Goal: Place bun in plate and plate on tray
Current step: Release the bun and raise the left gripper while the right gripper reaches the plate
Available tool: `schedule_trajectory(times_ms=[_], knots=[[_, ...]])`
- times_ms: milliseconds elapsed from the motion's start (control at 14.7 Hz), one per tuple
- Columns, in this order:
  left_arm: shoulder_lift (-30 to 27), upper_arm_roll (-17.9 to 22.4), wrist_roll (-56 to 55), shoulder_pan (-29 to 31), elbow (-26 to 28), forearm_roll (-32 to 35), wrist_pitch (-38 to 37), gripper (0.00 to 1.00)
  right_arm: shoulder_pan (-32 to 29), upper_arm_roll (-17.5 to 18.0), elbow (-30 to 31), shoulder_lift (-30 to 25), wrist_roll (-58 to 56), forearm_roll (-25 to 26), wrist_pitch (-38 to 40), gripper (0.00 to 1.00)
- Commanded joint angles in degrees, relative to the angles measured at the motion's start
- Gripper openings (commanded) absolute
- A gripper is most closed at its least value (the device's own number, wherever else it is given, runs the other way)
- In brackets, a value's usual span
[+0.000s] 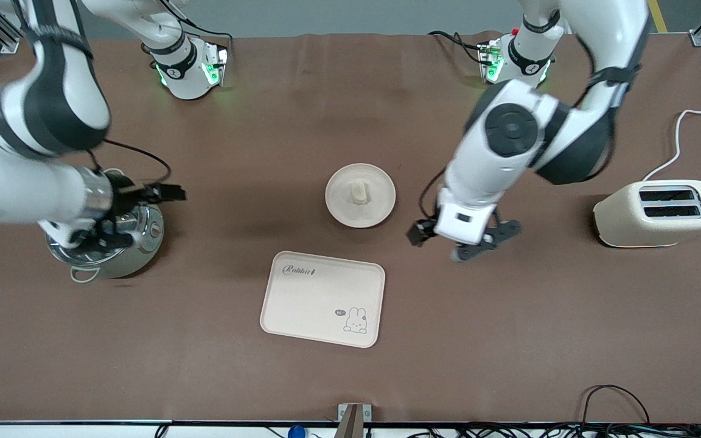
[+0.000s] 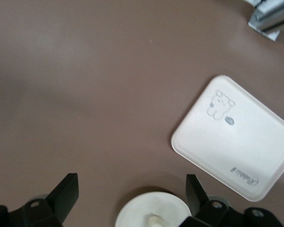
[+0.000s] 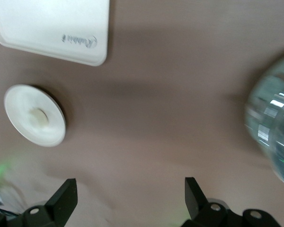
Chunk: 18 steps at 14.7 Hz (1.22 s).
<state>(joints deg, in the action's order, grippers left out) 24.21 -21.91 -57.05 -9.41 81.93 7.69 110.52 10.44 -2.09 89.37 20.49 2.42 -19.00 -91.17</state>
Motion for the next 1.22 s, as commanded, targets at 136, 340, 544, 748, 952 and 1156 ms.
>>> schedule_trajectory(times_ms=[136,340,544,748,952,1156], knots=[[-4.33,-0.24,12.63,8.16,-3.78,0.84,-9.07,1.0,8.96,-0.37,14.93,0.25,3.45,-6.72,-21.45,1.0],[-7.14,-0.94,25.02,15.45,-4.85,0.31,-12.16,1.0,15.47,-0.37,23.2,0.86,3.64,-12.62,-35.7,1.0],[-11.37,-0.85,33.99,18.63,-4.67,0.66,-17.33,1.0,19.61,-0.37,25.15,3.32,3.64,-18.59,-42.23,1.0],[-16.28,0.8,41.66,18.55,-3.1,0.22,-20.08,1.0,26.19,-0.37,25.15,7.18,3.64,-24.58,-50.74,1.0],[-22.96,7.12,44.65,14.34,3.66,-3.27,-20.08,1.0,30.15,-0.37,25.15,10.0,3.64,-25.65,-55.42,0.95],[-29.11,13.63,50.09,10.65,10.86,-7.94,-20.34,1.0,32.71,-0.37,25.85,10.89,3.64,-25.99,-57.62,0.81]])
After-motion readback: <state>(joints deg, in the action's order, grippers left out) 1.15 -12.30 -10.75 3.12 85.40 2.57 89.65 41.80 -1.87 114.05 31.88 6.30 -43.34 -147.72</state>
